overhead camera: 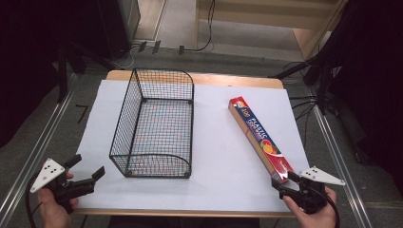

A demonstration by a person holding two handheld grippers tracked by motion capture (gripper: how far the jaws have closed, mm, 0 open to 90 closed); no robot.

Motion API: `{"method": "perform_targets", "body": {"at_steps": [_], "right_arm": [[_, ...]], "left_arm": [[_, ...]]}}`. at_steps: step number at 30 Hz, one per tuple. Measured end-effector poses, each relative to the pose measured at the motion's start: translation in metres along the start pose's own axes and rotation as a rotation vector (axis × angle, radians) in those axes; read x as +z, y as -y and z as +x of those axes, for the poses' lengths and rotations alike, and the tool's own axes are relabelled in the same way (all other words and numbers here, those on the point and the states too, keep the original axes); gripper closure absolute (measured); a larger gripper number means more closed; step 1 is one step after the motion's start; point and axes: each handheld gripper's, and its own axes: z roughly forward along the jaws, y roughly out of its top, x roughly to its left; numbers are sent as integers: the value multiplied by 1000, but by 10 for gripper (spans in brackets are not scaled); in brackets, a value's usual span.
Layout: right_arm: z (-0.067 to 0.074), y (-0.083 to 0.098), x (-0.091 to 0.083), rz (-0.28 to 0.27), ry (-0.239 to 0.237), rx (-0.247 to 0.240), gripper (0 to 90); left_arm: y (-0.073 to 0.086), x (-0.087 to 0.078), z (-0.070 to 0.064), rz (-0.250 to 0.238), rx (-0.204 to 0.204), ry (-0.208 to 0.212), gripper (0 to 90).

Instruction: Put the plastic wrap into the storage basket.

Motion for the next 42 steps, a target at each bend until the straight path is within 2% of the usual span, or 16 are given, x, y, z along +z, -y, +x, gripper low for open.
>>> {"method": "perform_targets", "body": {"at_steps": [1, 2, 4, 8, 9, 10, 11, 13, 14, 15, 16, 17, 23, 30, 35, 42], "right_arm": [[0, 0, 0, 0, 0, 0, 318], [-4, -4, -2, 5, 65, 8, 284], [-9, -8, -2, 32, 61, 9, 250], [-19, -15, 4, 57, 77, 11, 266], [-26, -20, 12, 120, 93, 25, 259], [-26, -20, 12, 120, 93, 25, 259], [-29, -23, 17, 155, 81, 40, 251], [-34, -30, 31, 228, 87, 33, 244], [-34, -30, 31, 228, 87, 33, 244], [-35, -36, 38, 255, 71, 34, 245], [-35, -36, 38, 255, 71, 34, 245], [-34, -42, 45, 287, 76, 30, 253], [-29, -62, 61, 353, 96, 9, 259], [-27, -79, 74, 394, 106, 13, 255], [-21, -96, 89, 440, 117, -14, 283], [-16, -111, 102, 457, 118, -16, 317]], "left_arm": [[0, 0, 1, 0, 2, -1, 35], [0, -1, 1, 2, -1, -1, 35], [0, -1, 0, 4, 1, -3, 35], [1, 0, -1, 3, 2, 0, 35], [1, 0, -1, 3, 1, 2, 35], [1, 0, -1, 3, 1, 2, 35], [1, 0, -2, 4, 3, -1, 35], [1, 0, 0, 1, 0, -1, 35], [1, 0, 0, 1, 0, -1, 35], [1, -1, 0, 3, 2, -2, 35], [1, -1, 0, 3, 2, -2, 35], [1, 0, 0, 1, 1, -3, 35], [1, 0, -1, 3, 6, 2, 35], [1, 0, -2, 4, 11, 2, 35], [1, 1, -2, 9, 19, 1, 35], [1, 2, -4, 14, 31, 0, 35]]}}
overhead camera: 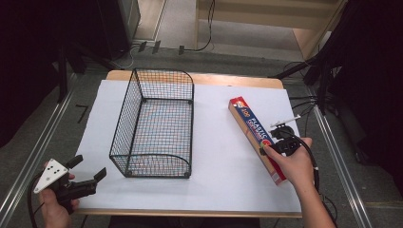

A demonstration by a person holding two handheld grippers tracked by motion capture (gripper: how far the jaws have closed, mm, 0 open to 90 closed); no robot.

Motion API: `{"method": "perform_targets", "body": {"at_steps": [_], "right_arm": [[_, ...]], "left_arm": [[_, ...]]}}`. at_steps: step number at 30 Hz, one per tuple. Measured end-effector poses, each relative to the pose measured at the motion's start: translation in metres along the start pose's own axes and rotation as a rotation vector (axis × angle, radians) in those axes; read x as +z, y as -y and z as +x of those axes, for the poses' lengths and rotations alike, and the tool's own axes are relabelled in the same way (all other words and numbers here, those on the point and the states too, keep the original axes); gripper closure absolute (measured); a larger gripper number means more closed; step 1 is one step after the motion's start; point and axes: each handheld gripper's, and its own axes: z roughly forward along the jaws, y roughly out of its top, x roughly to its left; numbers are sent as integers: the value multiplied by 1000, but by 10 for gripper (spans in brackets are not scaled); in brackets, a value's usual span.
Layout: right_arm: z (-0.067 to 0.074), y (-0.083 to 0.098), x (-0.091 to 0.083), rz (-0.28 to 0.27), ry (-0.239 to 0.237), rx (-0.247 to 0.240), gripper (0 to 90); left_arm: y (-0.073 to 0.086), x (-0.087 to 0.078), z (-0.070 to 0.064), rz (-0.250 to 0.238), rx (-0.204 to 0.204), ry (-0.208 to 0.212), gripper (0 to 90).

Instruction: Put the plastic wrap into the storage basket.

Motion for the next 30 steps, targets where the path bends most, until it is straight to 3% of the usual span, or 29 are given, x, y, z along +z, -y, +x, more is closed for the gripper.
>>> {"method": "perform_targets", "body": {"at_steps": [8, 17, 30], "right_arm": [[-1, -24, 9, 54, -22, -13, 353], [3, -45, 19, 123, -1, -30, 354], [6, -69, 34, 170, 1, -32, 355]], "left_arm": [[0, 0, 0, -3, 1, 1, 35], [0, 1, 0, 0, 8, 7, 35], [0, 1, 0, -3, 6, 9, 35]]}}
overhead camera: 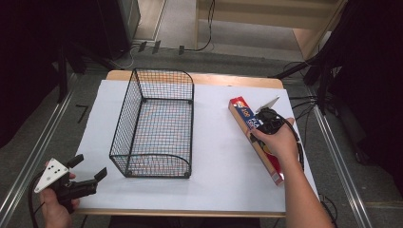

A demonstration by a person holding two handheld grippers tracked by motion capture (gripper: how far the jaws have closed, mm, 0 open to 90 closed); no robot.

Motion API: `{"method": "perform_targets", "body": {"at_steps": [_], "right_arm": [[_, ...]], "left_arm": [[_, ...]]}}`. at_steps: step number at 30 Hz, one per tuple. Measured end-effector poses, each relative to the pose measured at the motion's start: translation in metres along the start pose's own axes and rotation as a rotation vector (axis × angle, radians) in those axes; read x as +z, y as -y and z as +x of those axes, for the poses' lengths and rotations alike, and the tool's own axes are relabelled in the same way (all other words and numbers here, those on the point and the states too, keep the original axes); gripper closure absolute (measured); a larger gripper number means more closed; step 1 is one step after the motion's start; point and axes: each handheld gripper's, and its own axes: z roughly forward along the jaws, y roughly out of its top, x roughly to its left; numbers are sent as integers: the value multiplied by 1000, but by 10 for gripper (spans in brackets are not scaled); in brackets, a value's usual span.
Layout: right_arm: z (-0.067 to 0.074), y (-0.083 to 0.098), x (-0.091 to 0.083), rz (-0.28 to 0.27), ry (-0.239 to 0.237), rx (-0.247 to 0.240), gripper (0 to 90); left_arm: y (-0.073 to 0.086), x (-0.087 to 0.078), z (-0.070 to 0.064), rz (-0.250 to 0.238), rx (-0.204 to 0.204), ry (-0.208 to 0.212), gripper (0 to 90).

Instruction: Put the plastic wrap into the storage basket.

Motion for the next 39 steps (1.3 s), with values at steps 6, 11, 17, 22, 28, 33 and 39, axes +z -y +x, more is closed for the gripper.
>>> {"method": "perform_targets", "body": {"at_steps": [6, 11, 17, 22, 28, 33, 39], "right_arm": [[1, -7, 5, 16, 4, 14, 355], [3, -9, 7, 28, 15, 1, 369], [4, -11, 9, 41, 22, -34, 404], [5, -12, 8, 42, 24, -48, 410], [4, -10, 5, 51, 14, -90, 412], [8, -9, -7, 39, 36, -143, 413], [12, -9, -25, 12, 33, -205, 413]], "left_arm": [[0, -1, 0, 0, 2, 2, 35], [0, 0, 0, -3, 2, 4, 35], [0, 0, -2, 0, 4, 7, 35], [0, 0, -1, 2, 4, 4, 35], [1, 0, 0, 2, 1, 5, 35], [0, 0, 0, 4, 2, 5, 35], [0, 0, -1, 5, 5, 4, 35]]}}
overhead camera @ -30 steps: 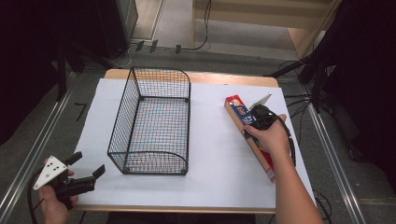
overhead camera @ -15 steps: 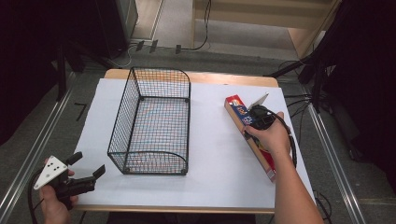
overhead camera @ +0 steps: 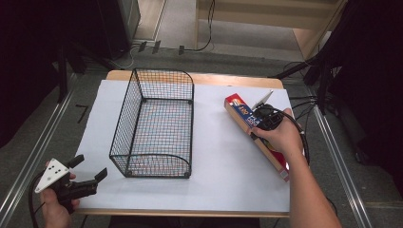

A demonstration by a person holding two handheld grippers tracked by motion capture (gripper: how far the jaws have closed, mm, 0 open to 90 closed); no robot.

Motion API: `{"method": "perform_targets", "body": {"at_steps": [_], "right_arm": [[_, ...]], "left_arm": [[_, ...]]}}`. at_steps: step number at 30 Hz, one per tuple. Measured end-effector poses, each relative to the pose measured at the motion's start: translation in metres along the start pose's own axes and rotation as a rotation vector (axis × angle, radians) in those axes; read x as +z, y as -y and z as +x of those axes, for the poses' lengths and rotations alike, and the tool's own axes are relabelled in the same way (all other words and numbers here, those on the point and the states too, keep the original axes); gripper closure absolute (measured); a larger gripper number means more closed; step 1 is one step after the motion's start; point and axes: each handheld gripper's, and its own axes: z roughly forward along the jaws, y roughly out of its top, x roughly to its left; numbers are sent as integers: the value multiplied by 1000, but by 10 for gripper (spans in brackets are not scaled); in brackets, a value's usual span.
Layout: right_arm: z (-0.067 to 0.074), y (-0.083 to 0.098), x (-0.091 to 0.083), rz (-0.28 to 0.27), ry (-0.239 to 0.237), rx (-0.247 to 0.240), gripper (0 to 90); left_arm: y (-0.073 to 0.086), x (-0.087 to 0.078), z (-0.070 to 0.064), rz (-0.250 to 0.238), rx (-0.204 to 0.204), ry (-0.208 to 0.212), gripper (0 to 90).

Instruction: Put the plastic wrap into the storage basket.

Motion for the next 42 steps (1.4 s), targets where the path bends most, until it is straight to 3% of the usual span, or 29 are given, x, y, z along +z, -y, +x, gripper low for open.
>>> {"method": "perform_targets", "body": {"at_steps": [14, 30, 42], "right_arm": [[20, -8, -29, -34, -31, -104, 413], [47, -30, -47, -79, -58, -180, 412], [62, -42, -58, -97, -64, -208, 412]], "left_arm": [[0, -1, 0, -3, 0, 0, 35], [0, -2, 1, -13, 2, 8, 35], [0, -2, 2, -15, -6, 7, 35]]}}
